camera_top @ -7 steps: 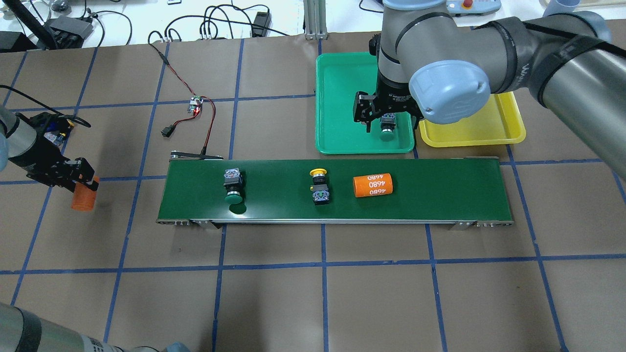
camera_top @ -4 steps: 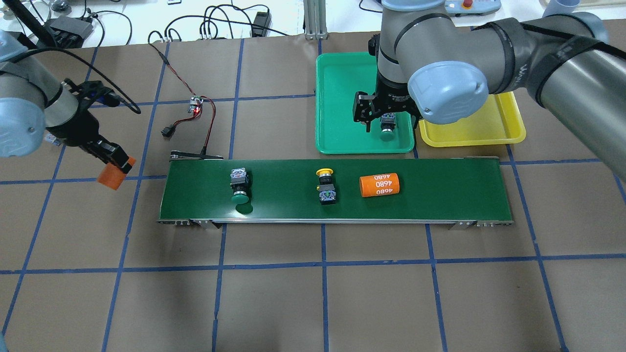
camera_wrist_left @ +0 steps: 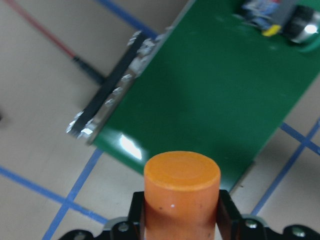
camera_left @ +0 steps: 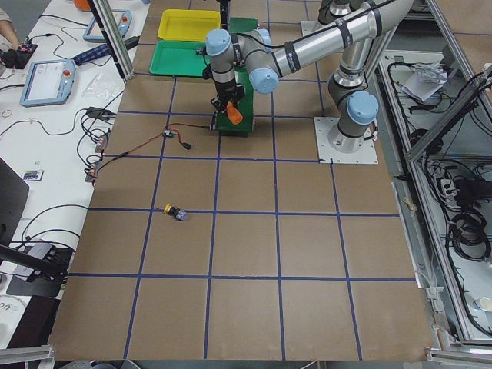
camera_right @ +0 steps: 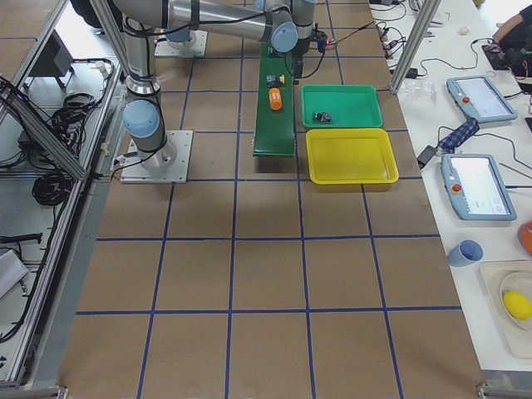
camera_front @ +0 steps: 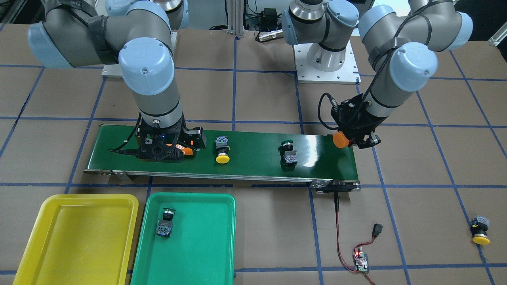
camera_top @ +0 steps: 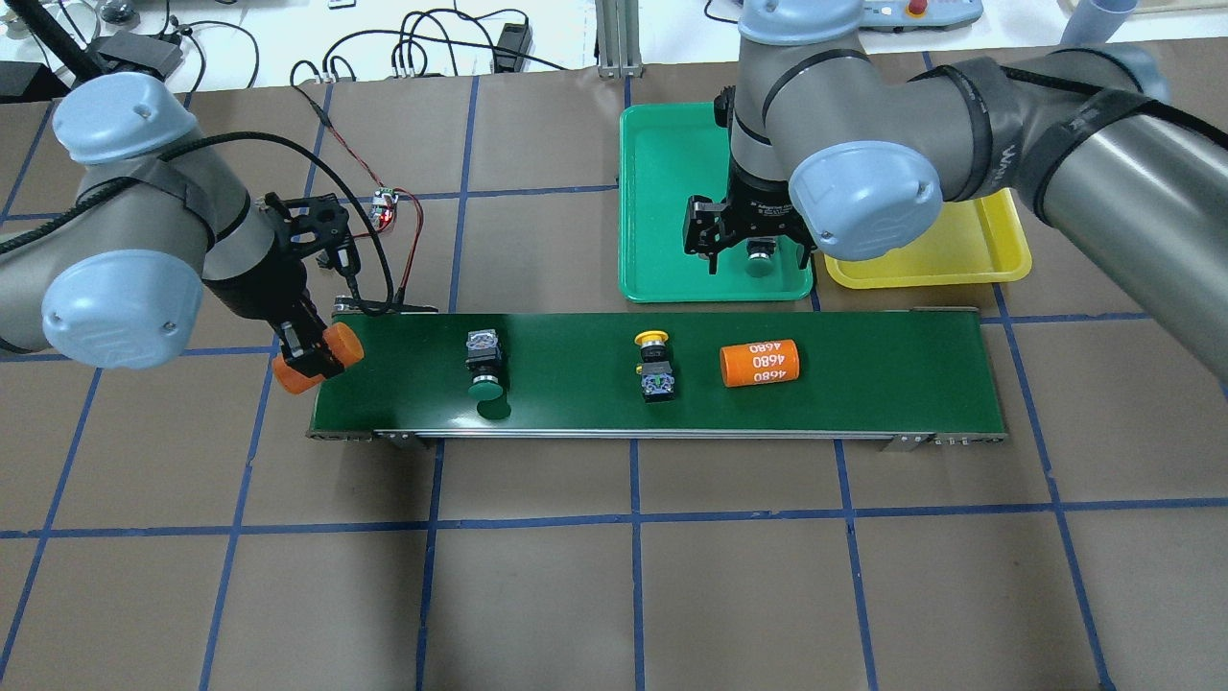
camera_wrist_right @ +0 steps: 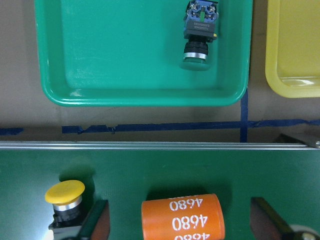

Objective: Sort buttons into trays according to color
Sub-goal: 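Place the orange cylinder on the belt while the right gripper lowers toward the yellow button, then grasp the yellow button on the belt with the right gripper while the left withdraws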

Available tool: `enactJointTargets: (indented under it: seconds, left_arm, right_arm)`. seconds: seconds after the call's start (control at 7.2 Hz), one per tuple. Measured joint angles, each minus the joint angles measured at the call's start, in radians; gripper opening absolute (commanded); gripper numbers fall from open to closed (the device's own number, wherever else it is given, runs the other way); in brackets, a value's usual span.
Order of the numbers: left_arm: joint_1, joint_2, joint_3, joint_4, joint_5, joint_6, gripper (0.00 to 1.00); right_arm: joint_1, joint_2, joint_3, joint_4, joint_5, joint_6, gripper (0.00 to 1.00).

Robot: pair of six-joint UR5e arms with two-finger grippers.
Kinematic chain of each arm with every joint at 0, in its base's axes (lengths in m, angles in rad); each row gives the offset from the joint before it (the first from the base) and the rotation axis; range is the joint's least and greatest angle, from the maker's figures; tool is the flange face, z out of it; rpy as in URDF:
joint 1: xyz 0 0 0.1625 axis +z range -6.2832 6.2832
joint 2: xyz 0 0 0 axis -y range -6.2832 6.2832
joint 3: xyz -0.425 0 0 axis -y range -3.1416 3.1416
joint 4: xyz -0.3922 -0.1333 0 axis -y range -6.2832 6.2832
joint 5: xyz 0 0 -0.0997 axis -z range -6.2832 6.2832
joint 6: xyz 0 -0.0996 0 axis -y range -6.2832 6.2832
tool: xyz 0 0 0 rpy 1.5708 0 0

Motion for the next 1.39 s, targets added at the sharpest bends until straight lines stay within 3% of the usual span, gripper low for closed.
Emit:
enactJointTargets:
  seconds: [0.14,0.28,0.42,0.83,1.11,1.25,1.39]
  left_arm:
    - [-0.029,-0.001,-0.024,0.03,0.0,0.018,0.25]
    - [-0.06,-0.017,-0.036,0.083,0.001,0.023,0.69]
    - [-0.087,-0.029,-0.045,0.127,0.001,0.023,0.96]
    - [-0.11,-0.034,-0.063,0.187,0.001,0.032,1.0]
    - [-0.033,-0.013,-0.028,0.194,-0.001,0.075,1.0]
    - [0.083,-0.024,0.015,0.189,-0.007,0.07,1.0]
    - [0.205,-0.064,0.077,0.187,-0.014,0.019,1.0]
  right_arm:
    - [0.015,0.004,0.02,-0.035,0.002,0.017,1.0]
    - [0.038,0.014,0.035,-0.071,0.002,0.036,1.0]
    - [0.065,0.033,0.044,-0.1,0.002,0.054,1.0]
    - [0.118,0.077,0.065,-0.126,-0.002,0.1,1.0]
    - [0.123,0.083,0.1,-0.126,-0.002,0.102,0.97]
    - [0.123,0.088,0.117,-0.124,-0.002,0.101,0.56]
    - [0.123,0.095,0.133,-0.126,-0.002,0.102,0.06]
